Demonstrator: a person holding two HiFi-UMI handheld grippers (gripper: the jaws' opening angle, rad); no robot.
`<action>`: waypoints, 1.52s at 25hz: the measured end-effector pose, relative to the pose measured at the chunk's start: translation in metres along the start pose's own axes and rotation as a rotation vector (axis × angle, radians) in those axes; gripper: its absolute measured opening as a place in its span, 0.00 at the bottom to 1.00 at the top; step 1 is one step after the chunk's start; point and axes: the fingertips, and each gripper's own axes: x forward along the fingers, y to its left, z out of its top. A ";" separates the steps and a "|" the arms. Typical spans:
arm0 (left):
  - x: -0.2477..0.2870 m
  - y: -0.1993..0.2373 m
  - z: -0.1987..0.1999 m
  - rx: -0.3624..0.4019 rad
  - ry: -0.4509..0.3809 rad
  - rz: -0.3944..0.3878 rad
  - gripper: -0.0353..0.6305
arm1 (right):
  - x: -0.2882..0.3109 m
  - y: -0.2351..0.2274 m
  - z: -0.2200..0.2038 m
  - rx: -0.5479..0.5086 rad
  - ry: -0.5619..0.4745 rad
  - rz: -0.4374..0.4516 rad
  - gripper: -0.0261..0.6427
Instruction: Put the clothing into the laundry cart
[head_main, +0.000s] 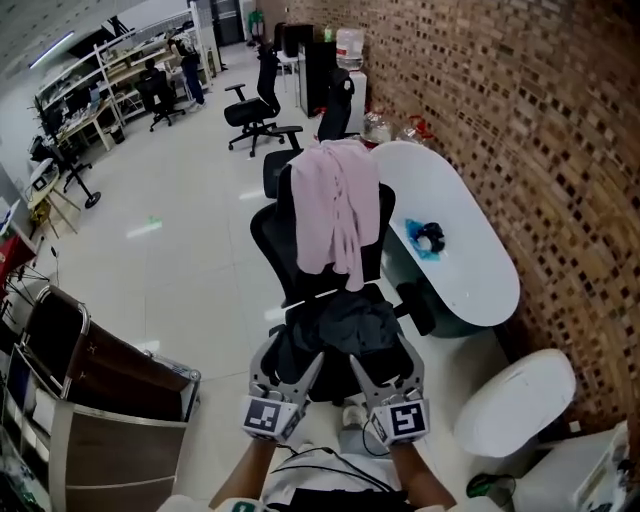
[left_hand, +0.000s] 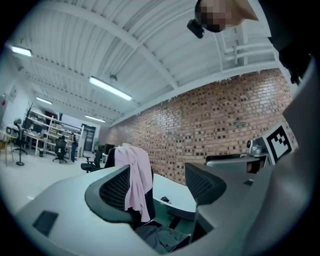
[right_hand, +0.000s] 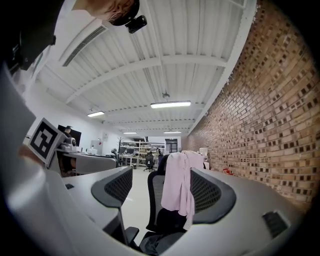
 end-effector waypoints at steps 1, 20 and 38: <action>0.013 -0.002 -0.003 0.012 0.002 0.001 0.55 | 0.005 -0.012 -0.007 0.002 0.008 0.001 0.60; 0.125 0.023 -0.196 -0.012 0.305 -0.090 0.53 | 0.076 -0.088 -0.263 0.124 0.494 0.012 0.60; 0.142 0.076 -0.346 -0.043 0.506 -0.091 0.53 | 0.192 -0.097 -0.619 -0.075 1.062 0.314 0.94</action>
